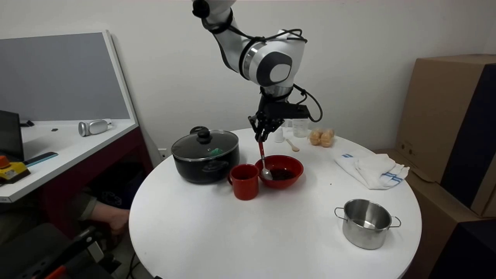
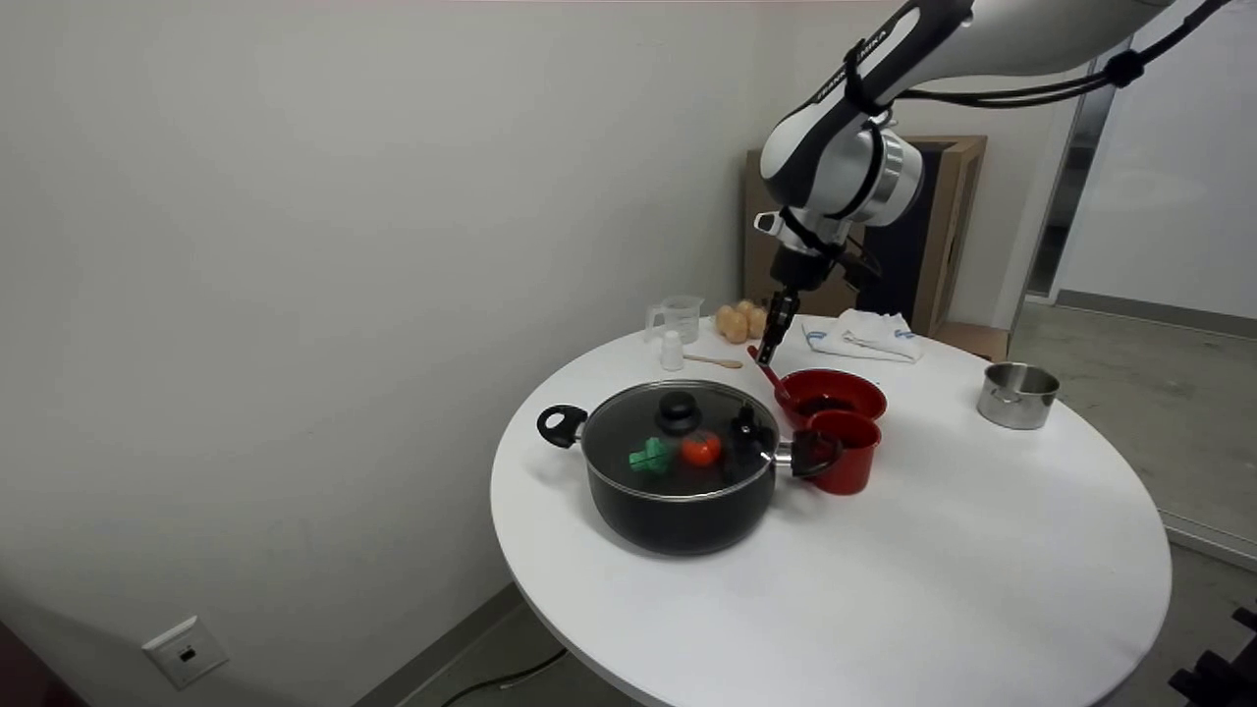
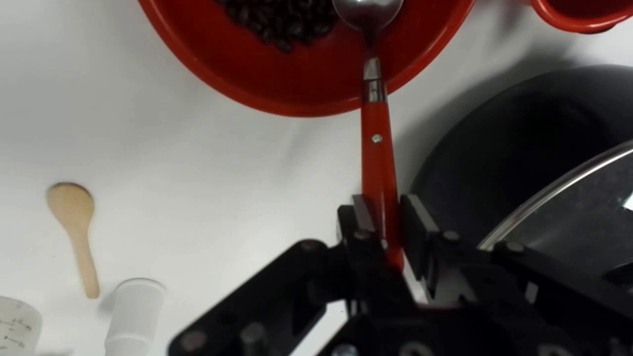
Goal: Use the spoon to take one scoop of contents from the orange bowl then pour it back into the bowl
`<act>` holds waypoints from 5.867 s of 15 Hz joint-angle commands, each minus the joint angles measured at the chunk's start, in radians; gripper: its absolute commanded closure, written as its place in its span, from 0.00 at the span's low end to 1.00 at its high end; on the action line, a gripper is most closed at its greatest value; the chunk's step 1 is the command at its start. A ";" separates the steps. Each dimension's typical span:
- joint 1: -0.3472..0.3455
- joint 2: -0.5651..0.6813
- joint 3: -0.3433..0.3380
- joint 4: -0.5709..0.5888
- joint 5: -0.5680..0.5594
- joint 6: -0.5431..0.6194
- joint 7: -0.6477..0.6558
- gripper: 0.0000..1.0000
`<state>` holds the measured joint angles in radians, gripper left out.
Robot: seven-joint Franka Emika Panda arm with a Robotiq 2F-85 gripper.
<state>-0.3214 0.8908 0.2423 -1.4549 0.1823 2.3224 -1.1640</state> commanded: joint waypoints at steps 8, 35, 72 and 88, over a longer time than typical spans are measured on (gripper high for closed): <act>0.086 -0.015 -0.106 -0.018 -0.046 0.016 0.053 0.91; 0.307 0.026 -0.246 0.028 -0.443 -0.047 0.394 0.91; 0.419 -0.047 -0.261 0.325 -0.601 -0.403 0.419 0.92; 0.257 0.111 -0.124 0.356 -0.356 -0.406 0.213 0.92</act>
<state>-0.0047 0.9827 0.0683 -1.1369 -0.2598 1.9426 -0.8667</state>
